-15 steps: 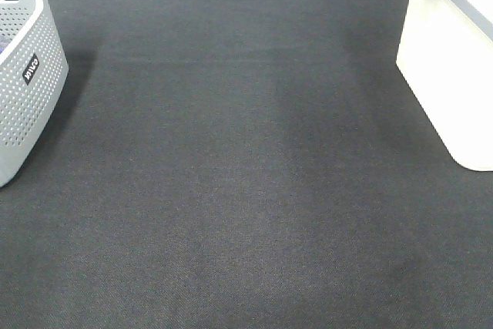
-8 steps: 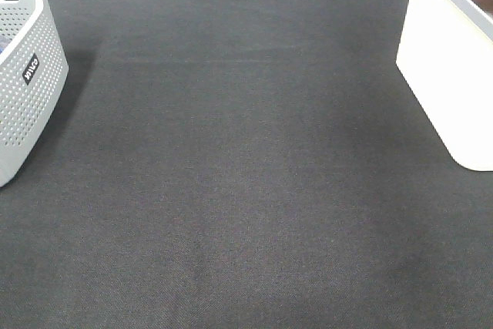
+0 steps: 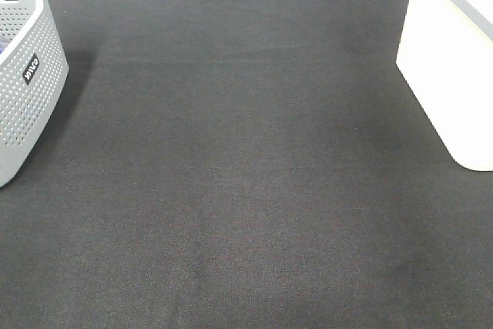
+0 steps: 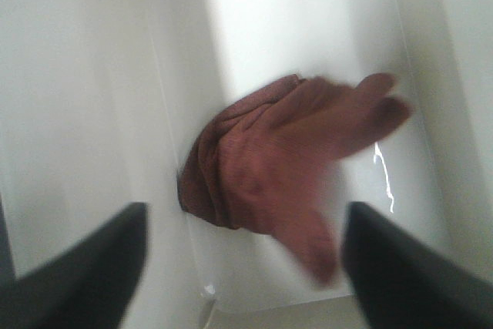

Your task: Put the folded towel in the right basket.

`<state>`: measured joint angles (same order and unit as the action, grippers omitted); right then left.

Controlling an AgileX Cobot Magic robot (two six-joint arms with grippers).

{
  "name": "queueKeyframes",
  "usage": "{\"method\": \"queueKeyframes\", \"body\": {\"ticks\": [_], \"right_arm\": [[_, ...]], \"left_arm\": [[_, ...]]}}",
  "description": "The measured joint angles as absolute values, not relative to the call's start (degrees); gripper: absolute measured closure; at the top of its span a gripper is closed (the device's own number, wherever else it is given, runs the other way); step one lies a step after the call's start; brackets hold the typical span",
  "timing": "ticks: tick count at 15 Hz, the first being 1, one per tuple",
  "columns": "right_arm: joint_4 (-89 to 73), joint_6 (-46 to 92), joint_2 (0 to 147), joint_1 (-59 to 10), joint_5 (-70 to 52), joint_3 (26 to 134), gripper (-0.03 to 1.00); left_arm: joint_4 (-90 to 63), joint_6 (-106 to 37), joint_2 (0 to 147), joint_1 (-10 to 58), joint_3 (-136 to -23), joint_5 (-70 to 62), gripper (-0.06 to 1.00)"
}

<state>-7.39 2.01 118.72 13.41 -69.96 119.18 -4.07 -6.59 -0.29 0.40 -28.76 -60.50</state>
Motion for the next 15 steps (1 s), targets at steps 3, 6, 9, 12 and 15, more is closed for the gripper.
{"method": "queueKeyframes", "body": {"ticks": [3,6,9,12,15], "right_arm": [[-12.20,2.12,117.40,12.72,-69.96,119.18,0.07],[-11.29,3.50,114.42,6.47,-69.96,119.18,0.06],[-10.83,3.38,110.98,-0.11,-70.02,119.18,0.06],[-10.31,3.38,105.31,-4.87,-69.96,116.14,0.06],[-9.97,3.38,100.27,-6.47,-69.90,109.26,0.06]], "left_arm": [[-4.07,-6.59,-0.29,0.40,-28.76,-60.50,0.06],[-4.07,-6.59,-0.29,0.40,-28.76,-60.50,0.06],[-4.07,-6.59,-0.29,0.40,-28.76,-60.50,0.06],[-4.07,-6.59,-0.29,0.40,-28.76,-60.50,0.06],[-4.07,-6.59,-0.29,0.40,-28.76,-60.50,0.06]]}}
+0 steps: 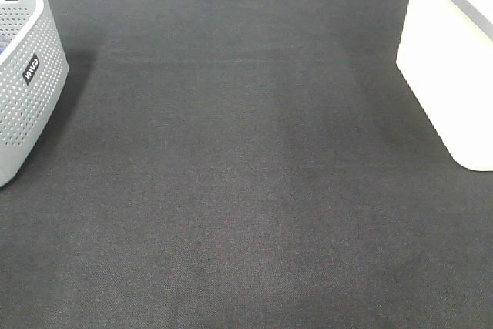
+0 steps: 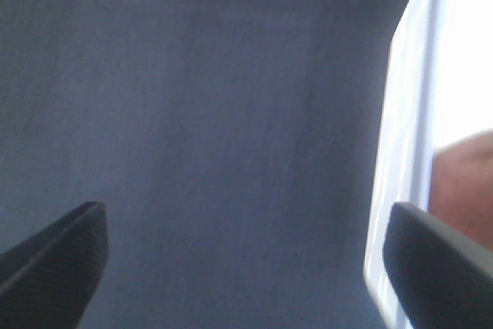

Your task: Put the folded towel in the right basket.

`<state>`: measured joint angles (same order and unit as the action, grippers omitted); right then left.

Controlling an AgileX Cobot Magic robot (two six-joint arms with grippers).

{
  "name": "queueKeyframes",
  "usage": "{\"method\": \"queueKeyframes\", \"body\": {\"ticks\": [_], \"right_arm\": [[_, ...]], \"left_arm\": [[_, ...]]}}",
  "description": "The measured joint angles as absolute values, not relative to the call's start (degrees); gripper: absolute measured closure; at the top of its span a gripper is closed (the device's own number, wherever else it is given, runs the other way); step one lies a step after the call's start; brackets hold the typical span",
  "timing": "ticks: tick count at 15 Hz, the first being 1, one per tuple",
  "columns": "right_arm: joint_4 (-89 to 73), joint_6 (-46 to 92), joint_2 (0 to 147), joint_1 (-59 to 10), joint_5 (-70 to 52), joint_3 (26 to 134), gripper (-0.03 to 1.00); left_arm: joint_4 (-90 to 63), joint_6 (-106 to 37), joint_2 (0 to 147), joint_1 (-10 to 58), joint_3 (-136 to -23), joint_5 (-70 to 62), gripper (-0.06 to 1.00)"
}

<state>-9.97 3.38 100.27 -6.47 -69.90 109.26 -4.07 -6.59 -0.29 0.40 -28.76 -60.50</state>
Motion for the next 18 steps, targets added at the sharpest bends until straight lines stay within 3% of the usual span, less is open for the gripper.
{"method": "queueKeyframes", "body": {"ticks": [11,15,18], "right_arm": [[-4.07,3.09,56.89,-6.59,-69.84,47.78,0.06],[-3.84,3.72,34.43,-6.59,-69.50,32.89,0.06],[-3.78,4.76,18.45,-6.59,-62.85,31.05,0.06]], "left_arm": [[-4.07,-6.59,-0.29,0.40,-28.76,-60.50,0.06],[-4.07,-6.59,-0.29,0.40,-28.76,-60.50,0.06],[-4.07,-6.59,-0.29,0.40,-28.76,-60.50,0.06]]}}
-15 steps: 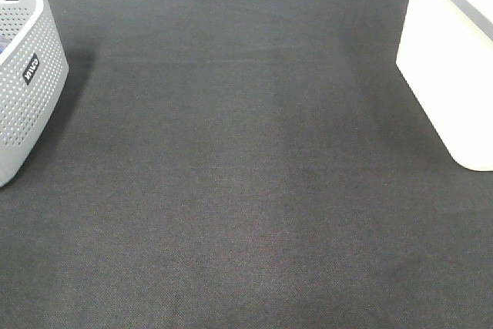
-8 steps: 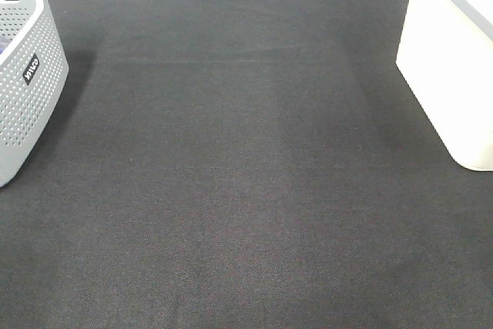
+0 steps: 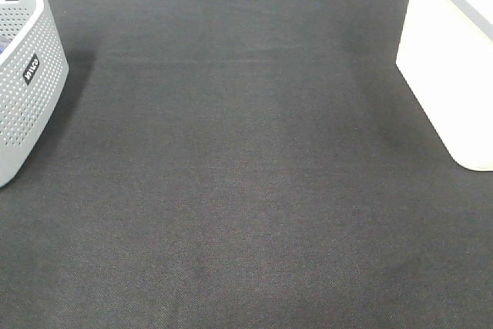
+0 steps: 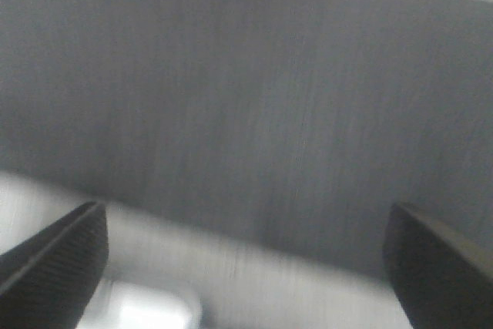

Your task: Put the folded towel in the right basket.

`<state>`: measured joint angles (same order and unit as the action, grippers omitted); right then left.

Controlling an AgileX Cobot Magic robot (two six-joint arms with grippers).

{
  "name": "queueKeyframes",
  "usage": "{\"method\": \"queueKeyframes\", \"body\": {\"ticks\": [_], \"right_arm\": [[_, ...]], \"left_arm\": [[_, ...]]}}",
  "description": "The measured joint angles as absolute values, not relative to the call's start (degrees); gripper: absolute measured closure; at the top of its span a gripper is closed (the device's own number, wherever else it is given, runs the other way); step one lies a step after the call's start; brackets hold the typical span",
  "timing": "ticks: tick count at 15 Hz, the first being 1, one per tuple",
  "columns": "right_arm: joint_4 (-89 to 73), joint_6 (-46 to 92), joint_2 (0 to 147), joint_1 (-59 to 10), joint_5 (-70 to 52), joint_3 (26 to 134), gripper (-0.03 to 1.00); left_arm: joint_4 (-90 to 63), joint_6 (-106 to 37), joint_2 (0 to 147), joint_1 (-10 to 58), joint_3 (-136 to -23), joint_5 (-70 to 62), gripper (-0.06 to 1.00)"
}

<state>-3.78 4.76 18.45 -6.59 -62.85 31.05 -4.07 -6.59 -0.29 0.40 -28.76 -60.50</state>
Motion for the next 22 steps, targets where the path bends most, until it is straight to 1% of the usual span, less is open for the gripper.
{"method": "queueKeyframes", "body": {"ticks": [3,6,18,19,20,22], "right_arm": [[-3.67,4.93,6.19,-6.59,-61.48,29.28,0.06],[-3.61,4.93,0.97,-6.59,-61.48,29.28,0.06],[-3.61,4.93,0.97,-6.30,-61.48,29.05,0.06],[-3.61,4.93,0.97,-5.10,-61.48,29.05,0.06],[-3.61,4.93,0.97,-2.35,-61.48,29.05,0.06],[-3.61,4.93,0.97,-0.29,-61.48,29.05,0.06]], "left_arm": [[-4.07,-6.59,-0.29,0.40,-28.76,-60.50,0.06],[-4.07,-6.59,-0.29,0.40,-28.76,-60.50,0.06],[-4.07,-6.59,-0.29,0.40,-28.76,-60.50,0.06],[-4.07,-6.59,-0.29,0.40,-28.76,-60.50,0.06],[-4.07,-6.59,-0.29,0.40,-28.76,-60.50,0.06],[-4.07,-6.59,-0.29,0.40,-28.76,-60.50,0.06]]}}
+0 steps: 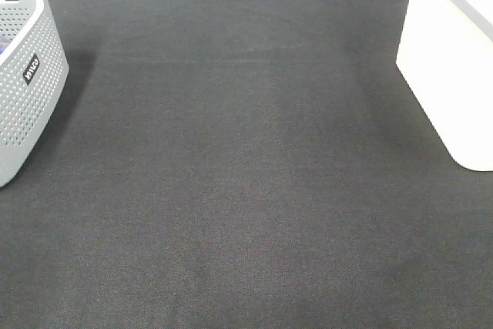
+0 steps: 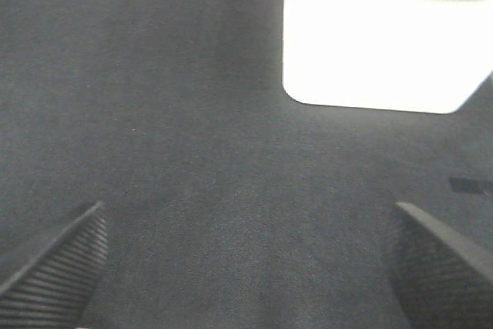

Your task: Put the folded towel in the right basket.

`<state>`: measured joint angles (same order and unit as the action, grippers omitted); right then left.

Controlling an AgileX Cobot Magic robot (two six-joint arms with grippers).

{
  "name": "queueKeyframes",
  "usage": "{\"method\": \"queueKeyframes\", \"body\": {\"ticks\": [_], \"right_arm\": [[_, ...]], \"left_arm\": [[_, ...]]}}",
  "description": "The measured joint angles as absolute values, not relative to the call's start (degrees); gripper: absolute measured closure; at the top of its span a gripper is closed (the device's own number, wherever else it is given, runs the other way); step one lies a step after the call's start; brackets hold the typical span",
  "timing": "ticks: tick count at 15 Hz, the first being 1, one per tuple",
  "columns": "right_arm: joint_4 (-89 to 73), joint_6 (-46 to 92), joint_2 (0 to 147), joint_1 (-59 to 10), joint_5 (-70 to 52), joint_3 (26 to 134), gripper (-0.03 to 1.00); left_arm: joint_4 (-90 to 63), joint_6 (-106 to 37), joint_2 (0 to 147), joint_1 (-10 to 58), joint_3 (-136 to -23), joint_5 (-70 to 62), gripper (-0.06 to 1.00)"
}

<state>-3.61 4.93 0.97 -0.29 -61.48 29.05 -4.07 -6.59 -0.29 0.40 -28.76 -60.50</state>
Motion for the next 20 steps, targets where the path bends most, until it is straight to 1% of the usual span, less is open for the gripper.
{"method": "queueKeyframes", "body": {"ticks": [20], "right_arm": [[-3.78,4.93,-0.23,-0.29,-61.31,28.93,0.06]], "left_arm": [[-4.07,-6.59,-0.29,0.40,-28.76,-60.50,0.06]]}}
